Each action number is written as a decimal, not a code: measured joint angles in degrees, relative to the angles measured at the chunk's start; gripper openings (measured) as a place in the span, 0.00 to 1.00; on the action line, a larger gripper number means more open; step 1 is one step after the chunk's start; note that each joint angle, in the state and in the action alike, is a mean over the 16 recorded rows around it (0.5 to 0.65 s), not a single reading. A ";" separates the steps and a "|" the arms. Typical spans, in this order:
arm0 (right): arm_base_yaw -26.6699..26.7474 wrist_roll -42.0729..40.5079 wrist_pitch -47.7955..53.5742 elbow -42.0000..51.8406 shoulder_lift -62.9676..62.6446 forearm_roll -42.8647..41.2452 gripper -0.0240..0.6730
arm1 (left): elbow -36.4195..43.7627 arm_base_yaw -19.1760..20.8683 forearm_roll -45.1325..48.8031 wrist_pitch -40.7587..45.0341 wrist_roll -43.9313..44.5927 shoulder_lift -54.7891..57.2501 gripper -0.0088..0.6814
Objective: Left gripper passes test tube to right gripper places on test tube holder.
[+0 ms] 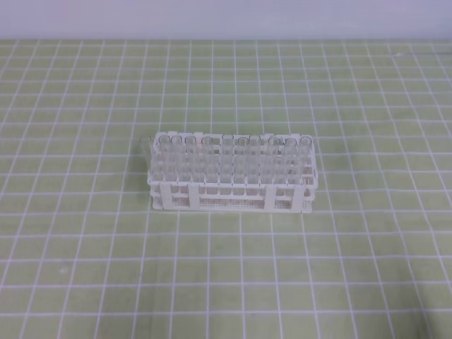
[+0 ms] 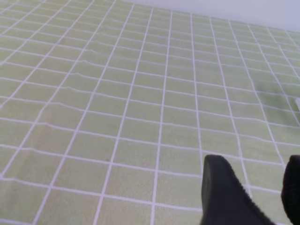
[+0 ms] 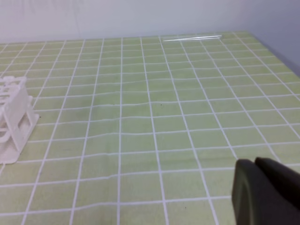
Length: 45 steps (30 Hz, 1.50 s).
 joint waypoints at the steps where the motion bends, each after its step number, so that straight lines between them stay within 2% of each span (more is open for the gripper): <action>1: 0.00 0.00 0.00 0.00 0.00 0.00 0.01 | 0.00 0.00 0.04 0.06 0.00 0.00 0.39; 45: 0.00 0.00 -0.13 0.00 0.00 0.00 0.01 | -0.18 0.01 0.36 0.42 -0.01 0.65 0.38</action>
